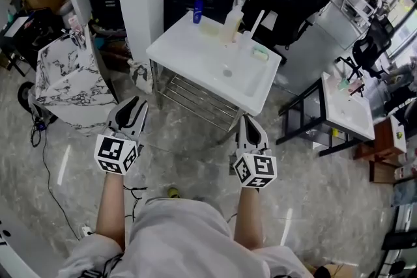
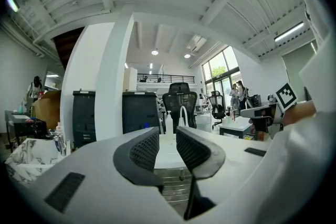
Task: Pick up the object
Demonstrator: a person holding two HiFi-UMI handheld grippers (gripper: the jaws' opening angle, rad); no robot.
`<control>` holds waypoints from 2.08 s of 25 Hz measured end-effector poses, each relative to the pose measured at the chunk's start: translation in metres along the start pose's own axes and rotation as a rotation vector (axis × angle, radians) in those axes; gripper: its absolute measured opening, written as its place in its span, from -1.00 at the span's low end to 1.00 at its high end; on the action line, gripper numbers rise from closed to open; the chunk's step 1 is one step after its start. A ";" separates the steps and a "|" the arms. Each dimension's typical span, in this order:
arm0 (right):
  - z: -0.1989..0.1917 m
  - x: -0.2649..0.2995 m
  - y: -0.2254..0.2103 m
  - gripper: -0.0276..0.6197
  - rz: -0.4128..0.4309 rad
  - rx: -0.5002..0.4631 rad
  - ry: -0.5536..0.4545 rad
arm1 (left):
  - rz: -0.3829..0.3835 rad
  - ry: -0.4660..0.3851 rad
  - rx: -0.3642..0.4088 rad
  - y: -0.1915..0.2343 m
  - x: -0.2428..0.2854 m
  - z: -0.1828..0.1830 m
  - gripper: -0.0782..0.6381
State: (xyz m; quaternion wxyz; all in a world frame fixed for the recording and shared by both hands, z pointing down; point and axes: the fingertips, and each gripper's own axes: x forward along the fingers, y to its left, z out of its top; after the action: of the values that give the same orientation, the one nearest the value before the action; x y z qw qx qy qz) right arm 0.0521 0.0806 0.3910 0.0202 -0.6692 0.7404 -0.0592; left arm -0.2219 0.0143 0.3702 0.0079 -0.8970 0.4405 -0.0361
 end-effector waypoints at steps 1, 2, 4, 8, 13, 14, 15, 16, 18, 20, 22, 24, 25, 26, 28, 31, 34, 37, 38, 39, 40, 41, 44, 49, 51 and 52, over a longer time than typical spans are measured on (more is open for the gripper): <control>0.001 0.005 0.001 -0.90 -0.003 0.005 -0.001 | -0.004 0.001 -0.005 0.004 0.004 -0.002 -0.52; 0.003 0.010 0.001 -0.90 -0.006 0.010 -0.005 | -0.010 0.001 -0.008 0.007 0.008 -0.003 -0.52; 0.006 0.020 0.000 -0.90 -0.013 0.016 -0.016 | -0.023 0.002 -0.006 0.012 0.015 -0.004 -0.52; 0.004 0.041 -0.001 -0.90 -0.018 0.016 -0.026 | -0.040 0.000 0.003 0.021 0.032 -0.008 -0.51; -0.005 0.073 -0.006 -0.90 -0.007 0.025 -0.027 | -0.035 0.002 0.001 0.038 0.059 -0.017 -0.51; -0.005 0.081 -0.008 -0.90 -0.004 0.033 -0.031 | -0.035 0.002 -0.001 0.041 0.067 -0.019 -0.51; -0.005 0.089 -0.011 -0.90 -0.002 0.038 -0.035 | -0.038 0.002 -0.003 0.043 0.075 -0.021 -0.51; -0.005 0.098 -0.015 -0.90 0.000 0.038 -0.036 | -0.042 0.003 -0.002 0.045 0.084 -0.022 -0.51; -0.006 0.120 -0.022 -0.90 0.002 0.038 -0.035 | -0.049 0.011 0.002 0.052 0.105 -0.024 -0.51; -0.007 0.145 -0.031 -0.90 0.005 0.043 -0.033 | -0.058 0.021 0.010 0.058 0.131 -0.026 -0.51; -0.007 0.176 -0.042 -0.90 0.009 0.045 -0.030 | -0.067 0.032 0.024 0.065 0.160 -0.027 -0.51; -0.005 0.210 -0.053 -0.90 0.017 0.048 -0.027 | -0.072 0.043 0.035 0.076 0.191 -0.026 -0.51; -0.003 0.228 -0.057 -0.90 0.023 0.050 -0.023 | -0.070 0.049 0.037 0.084 0.206 -0.025 -0.51; -0.003 0.246 -0.060 -0.90 0.029 0.052 -0.018 | -0.067 0.058 0.037 0.092 0.221 -0.025 -0.51; -0.002 0.284 -0.068 -0.90 0.040 0.056 -0.006 | -0.061 0.076 0.036 0.110 0.251 -0.026 -0.51; 0.002 0.339 -0.085 -0.90 0.053 0.058 0.003 | -0.057 0.089 0.035 0.131 0.302 -0.026 -0.51; 0.006 0.385 -0.104 -0.90 0.062 0.046 0.006 | -0.046 0.095 0.029 0.150 0.349 -0.025 -0.51; 0.003 0.419 -0.121 -0.90 0.060 0.047 0.021 | -0.034 0.103 0.014 0.165 0.385 -0.029 -0.51; 0.002 0.428 -0.127 -0.90 0.058 0.050 0.026 | -0.034 0.107 0.010 0.168 0.396 -0.030 -0.51; 0.002 0.435 -0.132 -0.90 0.056 0.053 0.030 | -0.037 0.113 0.008 0.169 0.407 -0.032 -0.51; 0.002 0.442 -0.136 -0.90 0.056 0.056 0.033 | -0.043 0.118 0.008 0.169 0.417 -0.033 -0.51; 0.002 0.447 -0.140 -0.90 0.056 0.059 0.035 | -0.051 0.123 0.010 0.169 0.427 -0.033 -0.51; 0.003 0.461 -0.146 -0.90 0.061 0.063 0.041 | -0.078 0.129 0.018 0.164 0.451 -0.031 -0.50; 0.005 0.477 -0.157 -0.90 0.055 0.075 0.038 | -0.122 0.136 0.048 0.158 0.483 -0.026 -0.50; 0.005 0.482 -0.161 -0.90 0.047 0.079 0.036 | -0.139 0.138 0.056 0.157 0.493 -0.025 -0.50; 0.006 0.484 -0.162 -0.90 0.044 0.082 0.034 | -0.147 0.139 0.059 0.157 0.497 -0.024 -0.50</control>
State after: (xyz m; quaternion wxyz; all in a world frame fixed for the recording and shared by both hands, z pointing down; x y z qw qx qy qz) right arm 0.1633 -0.4166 0.4277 0.0363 -0.6504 0.7521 -0.1001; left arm -0.0444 -0.4743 0.4157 0.0010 -0.9217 0.3716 -0.1114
